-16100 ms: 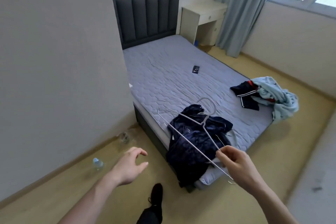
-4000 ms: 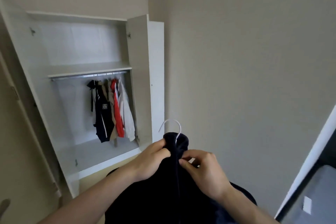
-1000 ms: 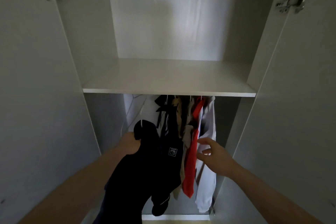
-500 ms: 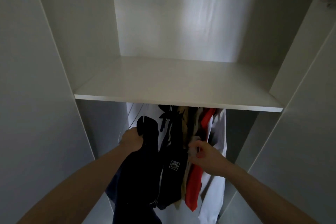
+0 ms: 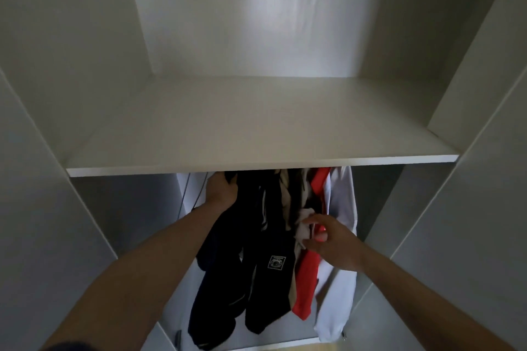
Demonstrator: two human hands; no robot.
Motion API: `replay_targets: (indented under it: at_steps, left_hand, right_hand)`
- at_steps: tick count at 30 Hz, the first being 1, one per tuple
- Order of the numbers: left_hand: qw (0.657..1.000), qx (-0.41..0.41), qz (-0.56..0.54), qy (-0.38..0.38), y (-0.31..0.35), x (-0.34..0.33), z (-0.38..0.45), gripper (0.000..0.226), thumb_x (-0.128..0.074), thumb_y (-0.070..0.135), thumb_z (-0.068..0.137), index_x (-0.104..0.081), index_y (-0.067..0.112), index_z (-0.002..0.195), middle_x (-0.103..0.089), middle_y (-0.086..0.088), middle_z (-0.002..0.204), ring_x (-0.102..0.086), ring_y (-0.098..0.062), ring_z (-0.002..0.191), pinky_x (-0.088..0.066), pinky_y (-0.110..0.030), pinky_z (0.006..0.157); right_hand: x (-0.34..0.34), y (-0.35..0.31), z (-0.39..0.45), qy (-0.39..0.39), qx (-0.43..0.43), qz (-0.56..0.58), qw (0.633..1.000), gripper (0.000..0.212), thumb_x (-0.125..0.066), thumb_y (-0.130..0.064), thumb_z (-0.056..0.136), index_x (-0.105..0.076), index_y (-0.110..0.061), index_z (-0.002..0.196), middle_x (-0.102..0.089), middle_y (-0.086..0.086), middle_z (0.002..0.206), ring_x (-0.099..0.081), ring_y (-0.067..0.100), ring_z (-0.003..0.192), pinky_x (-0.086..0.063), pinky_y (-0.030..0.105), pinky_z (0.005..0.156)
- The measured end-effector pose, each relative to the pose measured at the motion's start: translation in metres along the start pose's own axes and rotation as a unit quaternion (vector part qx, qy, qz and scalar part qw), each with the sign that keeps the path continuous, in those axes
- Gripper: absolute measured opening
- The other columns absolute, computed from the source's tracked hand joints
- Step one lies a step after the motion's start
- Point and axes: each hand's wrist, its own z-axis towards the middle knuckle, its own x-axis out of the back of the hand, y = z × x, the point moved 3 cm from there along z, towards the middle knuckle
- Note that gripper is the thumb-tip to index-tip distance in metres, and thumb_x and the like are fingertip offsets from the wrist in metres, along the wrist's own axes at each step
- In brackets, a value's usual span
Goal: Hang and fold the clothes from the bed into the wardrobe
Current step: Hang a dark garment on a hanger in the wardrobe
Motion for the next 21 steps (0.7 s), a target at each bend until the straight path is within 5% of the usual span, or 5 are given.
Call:
replay_targets:
  at_steps: [4, 9, 13, 16, 21]
  left_hand:
    - [0.992, 0.014, -0.106, 0.065, 0.012, -0.011, 0.017, 0.027, -0.049, -0.002, 0.103, -0.061, 0.020, 0.092, -0.063, -0.012, 0.104, -0.056, -0.025, 0.099, -0.042, -0.029, 0.105]
    - [0.989, 0.131, 0.026, -0.055, -0.010, -0.023, 0.055, 0.040, -0.038, 0.022, 0.110, -0.051, 0.010, 0.146, -0.046, -0.019, 0.155, -0.042, -0.034, 0.143, -0.029, -0.037, 0.118]
    - [0.994, 0.111, -0.011, -0.013, -0.027, -0.030, 0.053, 0.032, -0.049, 0.015, 0.107, -0.060, -0.001, 0.132, -0.059, -0.022, 0.139, -0.055, -0.034, 0.129, -0.037, -0.026, 0.106]
    - [0.994, 0.101, -0.049, 0.007, -0.031, -0.033, 0.041, 0.024, -0.054, 0.017, 0.105, -0.065, 0.003, 0.121, -0.066, -0.019, 0.128, -0.062, -0.033, 0.117, -0.040, -0.023, 0.095]
    - [0.996, 0.083, -0.008, -0.044, -0.025, -0.030, 0.032, 0.051, -0.056, 0.034, 0.105, -0.049, 0.004, 0.146, -0.055, -0.016, 0.145, -0.056, -0.032, 0.129, -0.043, -0.031, 0.110]
  right_hand:
    - [-0.001, 0.008, 0.003, 0.001, -0.035, 0.024, 0.999, 0.032, -0.072, -0.019, 0.096, -0.058, -0.031, 0.122, -0.063, 0.004, 0.111, -0.056, -0.010, 0.052, -0.041, 0.006, 0.048]
    - [0.002, 0.011, 0.006, 0.014, -0.058, 0.011, 0.998, 0.041, -0.071, -0.030, 0.096, -0.057, -0.032, 0.135, -0.062, -0.001, 0.123, -0.066, 0.009, 0.105, -0.049, 0.011, 0.071]
    - [-0.008, 0.010, 0.019, 0.011, -0.048, 0.016, 0.999, 0.037, -0.073, -0.027, 0.095, -0.059, -0.031, 0.129, -0.062, -0.002, 0.116, -0.063, 0.003, 0.089, -0.045, 0.005, 0.056]
    - [-0.023, 0.008, 0.029, 0.014, -0.037, 0.011, 0.999, 0.036, -0.073, -0.027, 0.094, -0.061, -0.030, 0.128, -0.059, -0.004, 0.123, -0.066, 0.008, 0.096, -0.051, 0.014, 0.069]
    - [-0.041, 0.005, 0.043, -0.001, -0.021, 0.004, 1.000, 0.039, -0.074, -0.027, 0.093, -0.062, -0.026, 0.130, -0.064, -0.006, 0.108, -0.068, 0.010, 0.091, -0.053, 0.012, 0.069]
